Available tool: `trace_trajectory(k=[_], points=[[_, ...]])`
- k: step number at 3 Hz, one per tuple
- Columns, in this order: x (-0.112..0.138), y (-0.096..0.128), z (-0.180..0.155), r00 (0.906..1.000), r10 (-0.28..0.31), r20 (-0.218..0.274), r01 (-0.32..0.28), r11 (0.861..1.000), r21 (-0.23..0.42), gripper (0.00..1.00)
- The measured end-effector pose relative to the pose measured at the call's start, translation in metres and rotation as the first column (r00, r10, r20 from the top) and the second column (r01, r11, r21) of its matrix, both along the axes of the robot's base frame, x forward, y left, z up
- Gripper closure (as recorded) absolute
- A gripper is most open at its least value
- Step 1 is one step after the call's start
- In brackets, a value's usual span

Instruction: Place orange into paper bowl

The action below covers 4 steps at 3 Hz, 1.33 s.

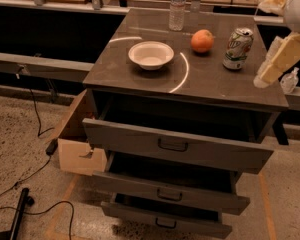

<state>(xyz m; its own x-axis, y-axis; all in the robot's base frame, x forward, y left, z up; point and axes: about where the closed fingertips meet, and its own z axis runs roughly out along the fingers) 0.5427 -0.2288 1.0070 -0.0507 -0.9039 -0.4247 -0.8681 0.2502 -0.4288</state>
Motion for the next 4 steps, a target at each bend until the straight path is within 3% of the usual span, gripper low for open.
trace_trajectory(k=[1,2,3,4], points=[[0.007,-0.001,-0.001,1.0,0.003,0.008,-0.003,1.0,0.008,0.0],[0.021,0.003,-0.006,0.9982,-0.023,0.055,0.022,1.0,0.022,0.0],[0.065,0.016,-0.02,0.9887,-0.027,0.147,0.016,0.997,0.077,0.0],[0.111,0.022,-0.043,0.9857,-0.03,0.166,0.015,0.996,0.087,0.0]])
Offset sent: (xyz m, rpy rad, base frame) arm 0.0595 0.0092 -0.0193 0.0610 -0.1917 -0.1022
